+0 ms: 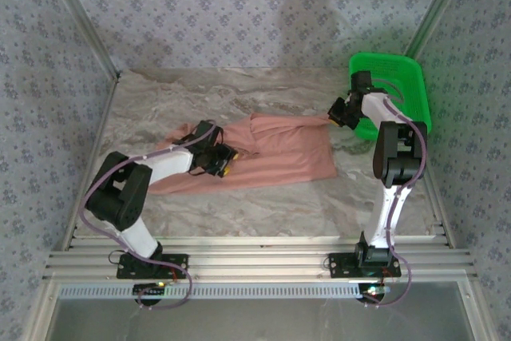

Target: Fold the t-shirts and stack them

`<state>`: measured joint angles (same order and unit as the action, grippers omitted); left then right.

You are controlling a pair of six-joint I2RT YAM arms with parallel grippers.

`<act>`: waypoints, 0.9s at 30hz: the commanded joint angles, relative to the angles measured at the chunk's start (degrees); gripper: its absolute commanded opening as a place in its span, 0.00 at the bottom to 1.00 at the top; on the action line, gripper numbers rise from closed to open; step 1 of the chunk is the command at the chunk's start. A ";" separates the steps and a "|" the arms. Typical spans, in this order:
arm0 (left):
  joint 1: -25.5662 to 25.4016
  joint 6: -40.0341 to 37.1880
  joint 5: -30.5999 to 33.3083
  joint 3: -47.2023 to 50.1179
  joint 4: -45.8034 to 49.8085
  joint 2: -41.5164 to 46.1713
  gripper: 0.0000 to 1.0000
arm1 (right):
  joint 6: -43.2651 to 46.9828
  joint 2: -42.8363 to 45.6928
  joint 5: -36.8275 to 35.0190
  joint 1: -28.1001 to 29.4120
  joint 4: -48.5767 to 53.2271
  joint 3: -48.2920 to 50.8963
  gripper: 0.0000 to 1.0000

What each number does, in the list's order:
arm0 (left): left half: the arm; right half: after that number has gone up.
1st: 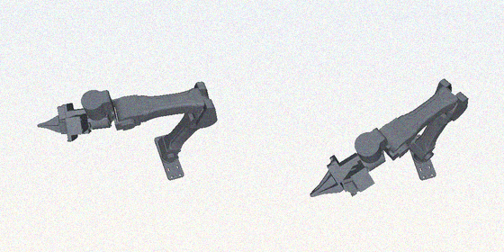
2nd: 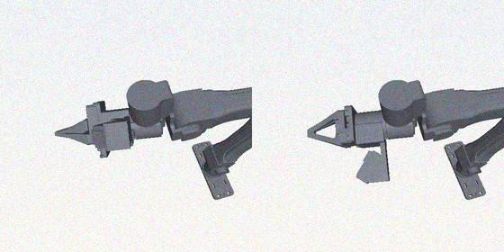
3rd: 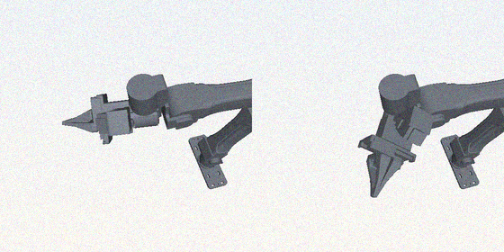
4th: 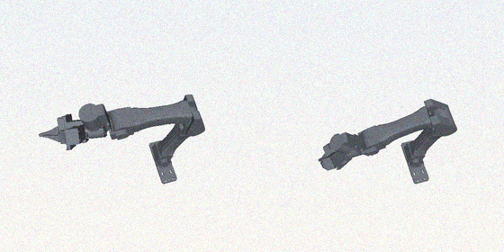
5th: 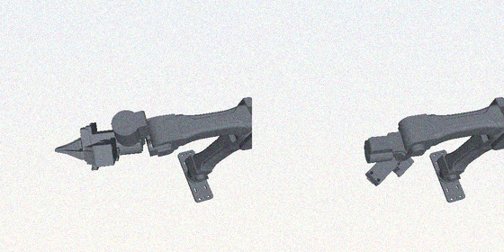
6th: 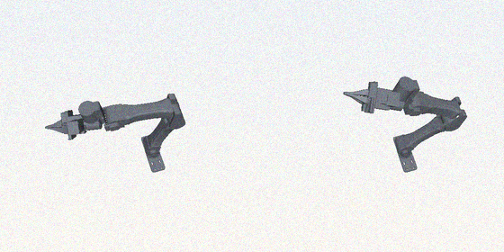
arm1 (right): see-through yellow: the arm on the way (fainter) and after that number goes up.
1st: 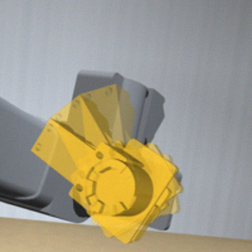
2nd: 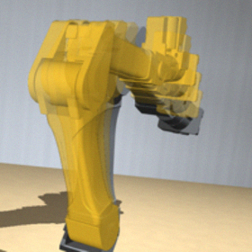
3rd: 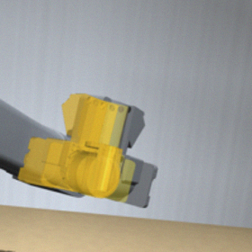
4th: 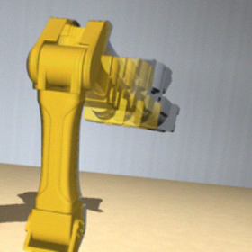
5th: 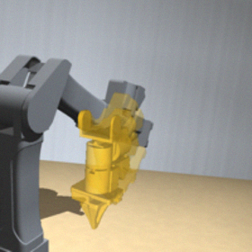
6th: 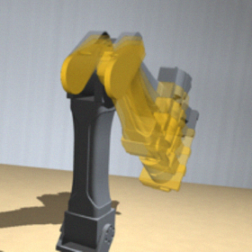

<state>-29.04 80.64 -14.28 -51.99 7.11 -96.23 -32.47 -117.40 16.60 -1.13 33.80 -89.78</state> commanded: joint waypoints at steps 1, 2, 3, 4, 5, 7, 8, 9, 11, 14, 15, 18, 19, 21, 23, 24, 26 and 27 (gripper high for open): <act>-0.41 1.02 0.68 -2.98 0.15 -1.27 0.48 | 1.09 -0.19 0.13 -1.25 2.07 1.10 0.00; -0.49 1.06 0.49 -2.96 0.03 -1.63 0.47 | 1.01 -0.19 0.27 -1.32 1.92 1.18 0.00; -0.56 1.16 0.26 -2.61 0.00 -1.85 0.47 | 1.00 -0.17 0.31 -1.35 1.88 1.27 0.00; -0.50 1.19 0.24 -2.28 0.00 -1.95 0.46 | 1.01 -0.13 0.34 -1.49 1.98 1.27 0.00; -0.54 1.36 0.27 -1.94 -0.08 -1.95 0.46 | 1.00 -0.11 0.35 -1.52 1.91 1.32 0.00; -0.53 1.45 0.21 -1.46 -0.09 -2.04 0.45 | 1.00 -0.03 0.32 -1.53 1.79 1.45 0.00; -0.52 1.44 -0.02 -1.37 0.12 -2.04 0.45 | 1.00 -0.02 0.39 -1.67 1.79 1.52 0.00; -0.54 1.45 -0.10 -1.22 0.39 -1.96 0.45 | 1.00 -0.02 0.36 -1.74 1.79 1.58 0.00; -0.70 1.19 -0.21 -0.89 1.30 -1.37 0.45 | 1.08 0.07 0.36 -1.76 1.79 1.71 0.00; -1.10 1.44 -0.21 0.27 2.73 -0.01 0.45 | 1.18 0.16 0.50 -2.04 1.88 1.62 0.00; -1.22 1.74 -0.10 0.79 3.03 0.43 0.45 | 1.26 0.17 0.53 -2.18 1.85 1.63 0.00; -1.39 2.39 0.32 2.19 2.97 0.70 0.45 | 1.28 0.25 0.45 -2.34 1.83 1.67 0.00; -1.42 2.54 0.45 2.33 2.94 0.54 0.45 | 1.22 0.22 0.58 -2.31 1.80 1.68 0.00; -1.39 2.72 0.75 2.26 2.74 0.04 0.45 | 1.18 0.25 0.62 -2.45 1.72 1.62 0.00; -1.46 2.85 1.13 1.62 2.47 -0.64 0.45 | 1.17 0.24 0.61 -2.42 1.71 1.62 0.00; -1.42 2.76 1.29 1.01 2.46 -1.08 0.45 | 1.09 0.33 0.58 -2.45 1.71 1.62 0.00; -1.34 2.50 1.79 -0.30 2.83 -1.97 0.44 | 1.18 0.33 0.55 -2.47 1.79 1.71 0.00; -1.34 2.47 2.19 -0.79 2.98 -2.27 0.44 | 1.18 0.42 0.60 -2.45 1.79 1.80 0.00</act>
<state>-30.13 81.12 -13.91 -50.83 7.51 -97.32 -32.05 -117.36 17.45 -2.55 33.74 -89.71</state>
